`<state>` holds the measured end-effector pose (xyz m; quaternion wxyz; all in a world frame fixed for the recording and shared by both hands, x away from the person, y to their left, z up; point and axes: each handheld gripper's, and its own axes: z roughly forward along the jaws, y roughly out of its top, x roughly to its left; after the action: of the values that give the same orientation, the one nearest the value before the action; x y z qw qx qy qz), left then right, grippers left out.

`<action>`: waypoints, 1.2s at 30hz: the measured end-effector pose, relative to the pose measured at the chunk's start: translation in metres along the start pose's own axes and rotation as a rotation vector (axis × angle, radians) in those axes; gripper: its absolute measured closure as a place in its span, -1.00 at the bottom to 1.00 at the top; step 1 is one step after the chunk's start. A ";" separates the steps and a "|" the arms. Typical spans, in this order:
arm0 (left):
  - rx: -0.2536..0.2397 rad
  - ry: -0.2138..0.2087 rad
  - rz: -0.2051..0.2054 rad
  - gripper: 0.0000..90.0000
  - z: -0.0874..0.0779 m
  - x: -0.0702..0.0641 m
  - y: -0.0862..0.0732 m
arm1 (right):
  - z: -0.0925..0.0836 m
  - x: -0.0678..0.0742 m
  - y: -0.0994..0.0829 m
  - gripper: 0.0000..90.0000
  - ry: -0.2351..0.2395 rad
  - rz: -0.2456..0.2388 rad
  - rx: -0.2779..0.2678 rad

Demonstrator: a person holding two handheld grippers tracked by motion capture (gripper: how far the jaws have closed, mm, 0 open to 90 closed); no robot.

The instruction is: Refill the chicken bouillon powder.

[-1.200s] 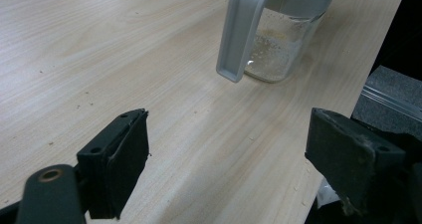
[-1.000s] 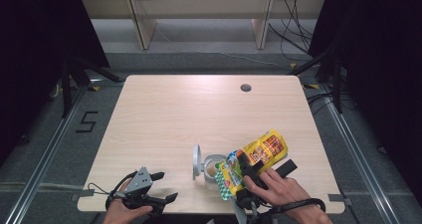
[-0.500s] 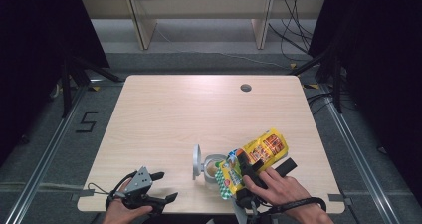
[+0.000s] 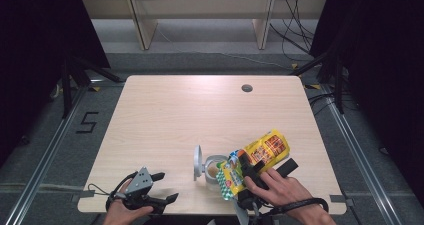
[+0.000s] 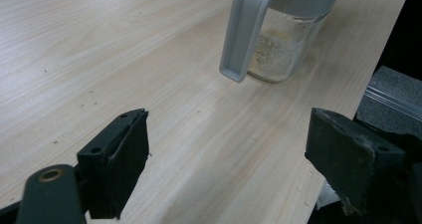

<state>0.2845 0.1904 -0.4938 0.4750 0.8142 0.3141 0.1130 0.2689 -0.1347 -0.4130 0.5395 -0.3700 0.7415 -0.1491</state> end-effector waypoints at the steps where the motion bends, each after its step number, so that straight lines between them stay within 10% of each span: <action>1: 0.000 0.000 0.000 -0.63 0.000 0.000 0.000 | 0.000 0.000 0.000 0.50 -0.003 0.005 -0.003; 5: 0.001 -0.004 -0.004 -0.63 0.000 0.000 0.000 | 0.000 0.004 0.001 0.50 0.000 0.086 -0.003; 6: 0.000 -0.004 0.000 -0.63 0.000 0.000 0.000 | 0.000 -0.001 -0.002 0.50 0.009 -0.001 -0.008; 36: 0.000 -0.002 -0.002 -0.62 0.000 0.000 0.000 | -0.004 -0.005 -0.003 0.52 0.001 -0.017 -0.015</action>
<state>0.2846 0.1901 -0.4935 0.4754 0.8141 0.3144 0.1116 0.2673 -0.1345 -0.4062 0.5350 -0.3805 0.7396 -0.1482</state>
